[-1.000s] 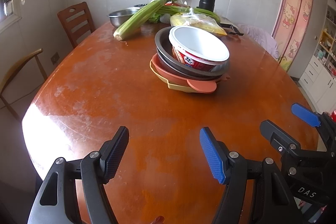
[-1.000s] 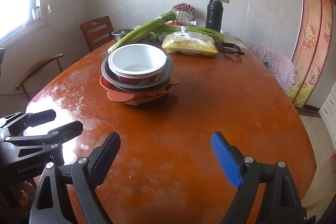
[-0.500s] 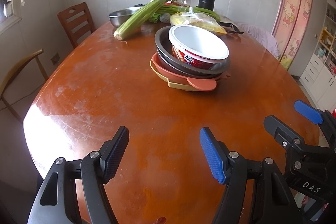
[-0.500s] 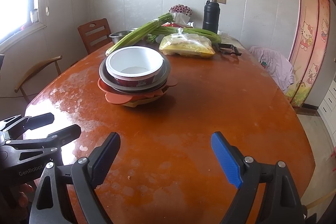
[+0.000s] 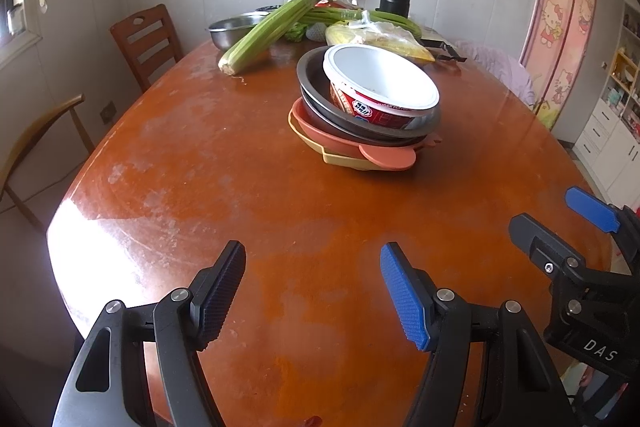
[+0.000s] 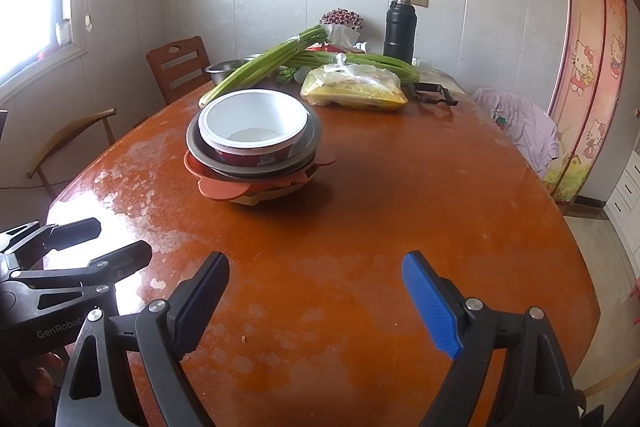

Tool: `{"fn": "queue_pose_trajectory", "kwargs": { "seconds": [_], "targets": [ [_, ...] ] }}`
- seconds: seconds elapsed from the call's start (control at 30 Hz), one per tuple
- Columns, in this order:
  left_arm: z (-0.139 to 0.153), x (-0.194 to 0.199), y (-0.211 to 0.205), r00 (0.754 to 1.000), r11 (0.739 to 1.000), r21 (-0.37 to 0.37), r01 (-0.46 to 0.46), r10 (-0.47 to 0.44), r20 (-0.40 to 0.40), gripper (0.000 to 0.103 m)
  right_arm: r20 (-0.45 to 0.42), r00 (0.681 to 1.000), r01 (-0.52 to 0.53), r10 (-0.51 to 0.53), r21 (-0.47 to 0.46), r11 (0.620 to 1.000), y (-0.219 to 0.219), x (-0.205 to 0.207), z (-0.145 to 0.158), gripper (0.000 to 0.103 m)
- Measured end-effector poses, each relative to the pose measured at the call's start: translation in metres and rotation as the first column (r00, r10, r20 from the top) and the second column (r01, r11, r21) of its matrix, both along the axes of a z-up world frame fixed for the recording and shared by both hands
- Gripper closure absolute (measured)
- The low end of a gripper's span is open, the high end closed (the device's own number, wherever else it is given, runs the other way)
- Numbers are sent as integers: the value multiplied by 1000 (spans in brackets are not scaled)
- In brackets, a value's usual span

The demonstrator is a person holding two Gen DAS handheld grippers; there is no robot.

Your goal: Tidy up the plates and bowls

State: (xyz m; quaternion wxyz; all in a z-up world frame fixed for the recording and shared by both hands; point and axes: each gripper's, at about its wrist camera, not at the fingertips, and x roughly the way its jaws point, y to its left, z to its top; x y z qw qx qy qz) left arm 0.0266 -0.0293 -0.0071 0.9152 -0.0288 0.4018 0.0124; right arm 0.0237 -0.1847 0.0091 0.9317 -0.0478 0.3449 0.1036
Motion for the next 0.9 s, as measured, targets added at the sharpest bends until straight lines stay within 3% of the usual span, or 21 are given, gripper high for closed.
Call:
{"fn": "queue_pose_trajectory", "kwargs": {
  "seconds": [0.73, 0.9],
  "targets": [
    [-10, 10, 7, 999, 999, 18, -29, 30, -27, 31, -10, 1000, 26, -26, 10, 1000, -14, 12, -5, 15],
    [-8, 27, 32, 998, 998, 8, -54, 54, -36, 31, -32, 999, 27, -26, 18, 999, -26, 26, -8, 15]
  ]
}}
